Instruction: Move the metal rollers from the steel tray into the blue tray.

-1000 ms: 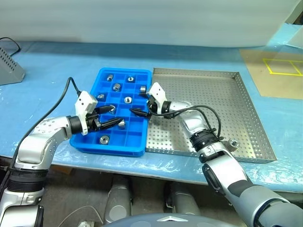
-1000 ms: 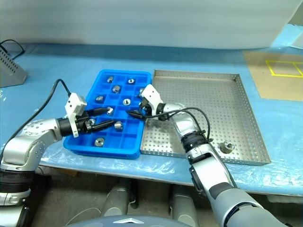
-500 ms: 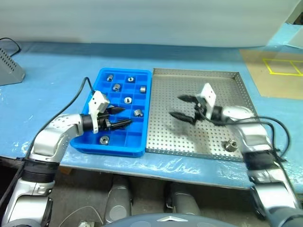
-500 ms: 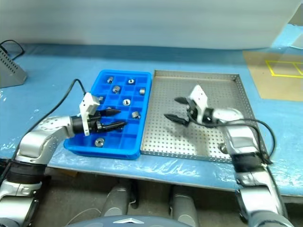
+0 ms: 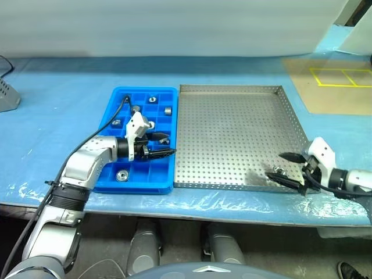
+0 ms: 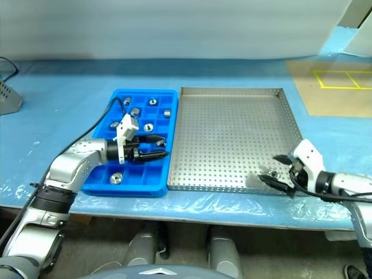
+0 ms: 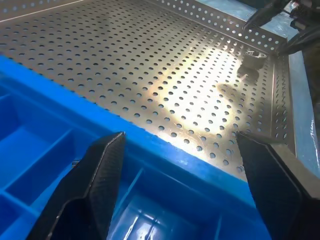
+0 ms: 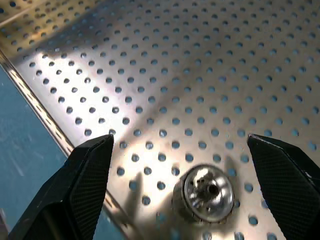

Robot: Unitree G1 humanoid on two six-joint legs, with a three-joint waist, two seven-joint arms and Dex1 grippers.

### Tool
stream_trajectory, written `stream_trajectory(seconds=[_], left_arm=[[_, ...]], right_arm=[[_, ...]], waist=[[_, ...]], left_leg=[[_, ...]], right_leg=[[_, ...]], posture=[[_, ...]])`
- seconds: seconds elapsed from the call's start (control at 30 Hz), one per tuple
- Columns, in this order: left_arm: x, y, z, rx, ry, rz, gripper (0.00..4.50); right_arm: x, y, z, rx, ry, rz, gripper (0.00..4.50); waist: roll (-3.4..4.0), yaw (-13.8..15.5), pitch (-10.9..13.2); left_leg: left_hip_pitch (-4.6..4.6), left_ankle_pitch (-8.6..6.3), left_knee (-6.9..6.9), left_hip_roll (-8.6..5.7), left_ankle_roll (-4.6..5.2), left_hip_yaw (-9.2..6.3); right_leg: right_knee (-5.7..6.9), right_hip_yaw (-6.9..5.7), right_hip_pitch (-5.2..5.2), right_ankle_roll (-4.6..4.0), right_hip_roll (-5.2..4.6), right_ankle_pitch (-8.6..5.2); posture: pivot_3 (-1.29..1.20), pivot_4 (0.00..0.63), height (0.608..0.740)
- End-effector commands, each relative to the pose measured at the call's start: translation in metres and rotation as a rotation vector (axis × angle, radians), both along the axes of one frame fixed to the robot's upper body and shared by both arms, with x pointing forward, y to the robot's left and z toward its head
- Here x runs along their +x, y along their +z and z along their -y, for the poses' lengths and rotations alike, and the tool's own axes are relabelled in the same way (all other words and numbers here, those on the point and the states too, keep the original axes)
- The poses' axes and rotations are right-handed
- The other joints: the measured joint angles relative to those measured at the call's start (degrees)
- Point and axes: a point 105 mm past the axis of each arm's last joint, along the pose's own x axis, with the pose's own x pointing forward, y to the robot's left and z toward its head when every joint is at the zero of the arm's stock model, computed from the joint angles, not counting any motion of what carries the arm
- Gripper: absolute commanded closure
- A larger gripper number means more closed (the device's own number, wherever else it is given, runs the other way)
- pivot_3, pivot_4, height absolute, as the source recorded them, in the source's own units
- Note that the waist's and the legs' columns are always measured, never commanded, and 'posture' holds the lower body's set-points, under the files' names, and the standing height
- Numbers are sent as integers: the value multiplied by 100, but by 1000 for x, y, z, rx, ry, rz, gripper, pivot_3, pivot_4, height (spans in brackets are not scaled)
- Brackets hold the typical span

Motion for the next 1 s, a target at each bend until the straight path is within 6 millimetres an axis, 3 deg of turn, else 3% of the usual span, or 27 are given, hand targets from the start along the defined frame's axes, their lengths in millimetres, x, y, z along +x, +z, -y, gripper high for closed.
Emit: stream_trajectory(seconds=[0.03,0.17,0.4,0.63,0.9,1.0], left_arm=[[1,7,6,-3,-31,39,756],[0,7,7,1,-33,46,756],[-4,3,3,4,-16,38,756],[-5,3,2,2,-2,39,756],[-7,2,2,3,6,38,756],[-6,2,3,1,7,40,756]], right_arm=[[10,2,14,-39,-57,65,99],[22,-9,21,-55,-110,89,99],[18,-34,27,-92,-87,12,99],[12,-37,26,-85,-37,-53,99],[11,-35,42,-115,-38,-92,99],[7,-34,41,-107,6,-117,699]], waist=[[0,-40,0],[0,-83,0],[-7,-70,-5],[-8,50,-6],[-8,134,-6],[-8,135,-6]], left_leg=[[-1,-2,5,0,3,0],[-3,-4,15,1,6,0],[-7,-11,23,2,18,-1],[-5,-15,34,2,23,-3],[-8,-22,32,-1,34,-2],[-9,-23,34,-2,36,-1]], right_leg=[[0,0,0,0,0,0],[2,0,0,0,0,0],[0,-1,7,-2,-1,1],[1,-4,18,-2,-3,1],[-1,-4,22,-26,-8,13],[-2,-4,22,-26,-9,13]], posture=[[-287,150,740],[-277,150,740],[-248,150,740],[-232,150,740],[-229,150,740],[-228,150,740]])
